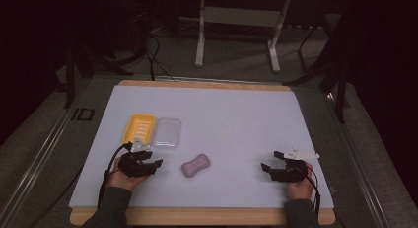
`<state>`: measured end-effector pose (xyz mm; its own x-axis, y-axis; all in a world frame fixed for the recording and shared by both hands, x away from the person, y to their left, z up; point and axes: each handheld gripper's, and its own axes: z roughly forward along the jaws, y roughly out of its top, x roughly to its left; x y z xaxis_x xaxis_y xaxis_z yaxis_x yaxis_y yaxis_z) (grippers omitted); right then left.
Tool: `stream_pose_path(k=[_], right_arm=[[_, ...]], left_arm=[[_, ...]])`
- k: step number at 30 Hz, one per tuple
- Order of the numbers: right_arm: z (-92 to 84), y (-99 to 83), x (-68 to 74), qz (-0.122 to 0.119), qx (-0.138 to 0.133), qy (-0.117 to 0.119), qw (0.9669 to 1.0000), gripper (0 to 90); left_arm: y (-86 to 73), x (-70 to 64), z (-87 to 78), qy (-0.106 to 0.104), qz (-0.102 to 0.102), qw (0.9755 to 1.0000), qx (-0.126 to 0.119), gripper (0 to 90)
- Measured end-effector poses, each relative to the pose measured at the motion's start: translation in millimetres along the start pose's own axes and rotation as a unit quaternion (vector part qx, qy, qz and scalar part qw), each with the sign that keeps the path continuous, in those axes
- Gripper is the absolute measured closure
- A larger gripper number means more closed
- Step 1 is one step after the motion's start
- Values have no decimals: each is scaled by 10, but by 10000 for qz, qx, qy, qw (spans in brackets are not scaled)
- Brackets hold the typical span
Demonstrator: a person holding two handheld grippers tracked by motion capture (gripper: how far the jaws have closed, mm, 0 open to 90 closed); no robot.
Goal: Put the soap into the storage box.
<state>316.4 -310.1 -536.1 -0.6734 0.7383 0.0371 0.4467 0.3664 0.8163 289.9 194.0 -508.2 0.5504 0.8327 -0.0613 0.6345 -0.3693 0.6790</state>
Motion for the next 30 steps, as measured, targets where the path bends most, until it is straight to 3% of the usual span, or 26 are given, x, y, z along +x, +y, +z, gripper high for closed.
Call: stream_pose_path(k=[13, 22, 30], right_arm=[[-8, -3, -4, 25, -52, -24, 10000, 210], [-7, -4, 2, 8, -54, -42, 10000, 210], [-16, -7, 12, -12, -95, -99, 9999, 210]], left_arm=[[140, -46, -34, -243, 213, 9994, 87, 484], [249, -141, -45, -261, 504, 9981, 259, 484], [337, -213, -42, -280, 608, 9970, 378, 493]])
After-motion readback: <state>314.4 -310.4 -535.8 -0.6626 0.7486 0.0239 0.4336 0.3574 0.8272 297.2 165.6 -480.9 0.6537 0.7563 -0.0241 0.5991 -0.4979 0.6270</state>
